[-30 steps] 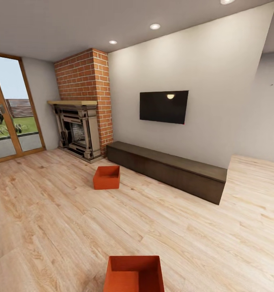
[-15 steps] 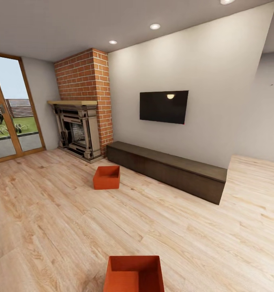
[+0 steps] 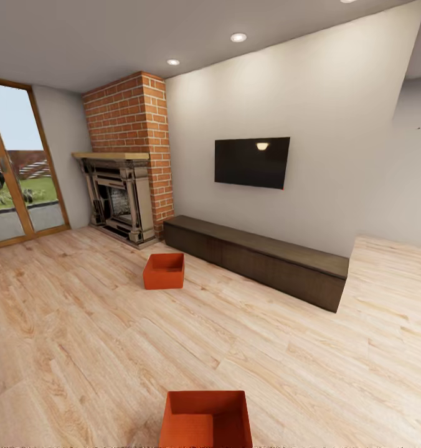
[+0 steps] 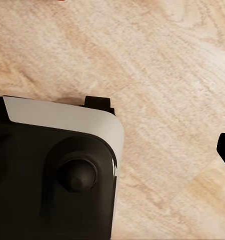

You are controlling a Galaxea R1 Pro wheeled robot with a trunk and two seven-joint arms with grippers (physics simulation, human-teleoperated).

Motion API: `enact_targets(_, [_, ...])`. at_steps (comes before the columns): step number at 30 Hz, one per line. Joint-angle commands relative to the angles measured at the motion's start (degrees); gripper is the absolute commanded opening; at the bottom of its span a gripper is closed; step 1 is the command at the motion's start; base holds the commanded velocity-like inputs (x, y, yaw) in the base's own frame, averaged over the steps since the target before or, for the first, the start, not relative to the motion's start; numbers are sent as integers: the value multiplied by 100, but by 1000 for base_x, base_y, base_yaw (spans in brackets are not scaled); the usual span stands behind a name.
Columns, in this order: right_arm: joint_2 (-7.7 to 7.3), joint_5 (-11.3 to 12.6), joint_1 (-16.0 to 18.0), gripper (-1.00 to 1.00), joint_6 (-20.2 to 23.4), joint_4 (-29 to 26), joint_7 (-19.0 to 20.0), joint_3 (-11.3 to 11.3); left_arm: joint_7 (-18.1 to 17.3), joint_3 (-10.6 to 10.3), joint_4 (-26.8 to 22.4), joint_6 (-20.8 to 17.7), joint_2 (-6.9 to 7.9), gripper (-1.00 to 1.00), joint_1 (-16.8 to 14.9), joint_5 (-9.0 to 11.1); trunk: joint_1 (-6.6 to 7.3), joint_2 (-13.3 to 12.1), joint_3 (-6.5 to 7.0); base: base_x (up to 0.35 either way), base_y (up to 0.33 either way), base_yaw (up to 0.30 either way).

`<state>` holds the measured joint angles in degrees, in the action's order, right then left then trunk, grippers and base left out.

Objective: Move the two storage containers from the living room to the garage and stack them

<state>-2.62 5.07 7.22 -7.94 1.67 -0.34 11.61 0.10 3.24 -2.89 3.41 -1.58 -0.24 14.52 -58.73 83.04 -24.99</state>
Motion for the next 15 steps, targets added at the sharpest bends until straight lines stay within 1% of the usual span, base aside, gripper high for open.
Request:
enact_targets(1, [1,53,7,100,-34,18,-3,49,1,28,3,16,0,100,-2,4,0,3,-14,0,0,0])
enact_targets(8, [1,55,7,100,-32,17,-3,49,-1,2,15,16,60,100,-2,-38,0,3,-76,0,0,0])
enact_targets(15, [0,51,7,100,-32,17,-2,60,-1,19,11,17,70,100,-2,-24,0,3,-140,0,0,0])
